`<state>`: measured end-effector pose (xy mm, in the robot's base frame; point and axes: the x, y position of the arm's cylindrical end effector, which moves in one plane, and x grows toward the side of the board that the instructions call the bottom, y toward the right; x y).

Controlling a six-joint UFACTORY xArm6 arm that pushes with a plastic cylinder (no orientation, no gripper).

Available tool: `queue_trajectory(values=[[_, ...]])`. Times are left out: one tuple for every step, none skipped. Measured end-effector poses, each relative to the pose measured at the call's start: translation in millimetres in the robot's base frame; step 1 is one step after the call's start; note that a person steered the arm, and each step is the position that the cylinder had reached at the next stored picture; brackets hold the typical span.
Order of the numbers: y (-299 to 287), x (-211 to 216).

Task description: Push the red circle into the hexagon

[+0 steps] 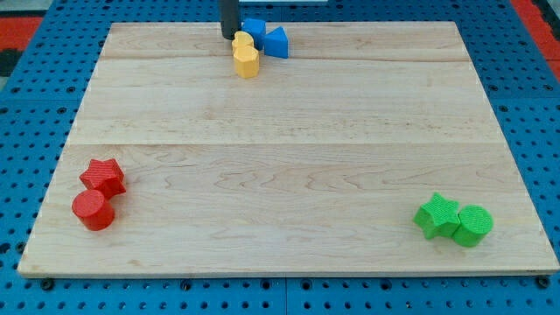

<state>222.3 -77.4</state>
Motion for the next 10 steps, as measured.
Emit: queue_trajectory(values=[[-65, 22], [-128, 80], [-174, 165], [-202, 256], [-203, 331], [-176, 341], [-159, 349], [-149, 354], [-136, 354], [-111, 352]])
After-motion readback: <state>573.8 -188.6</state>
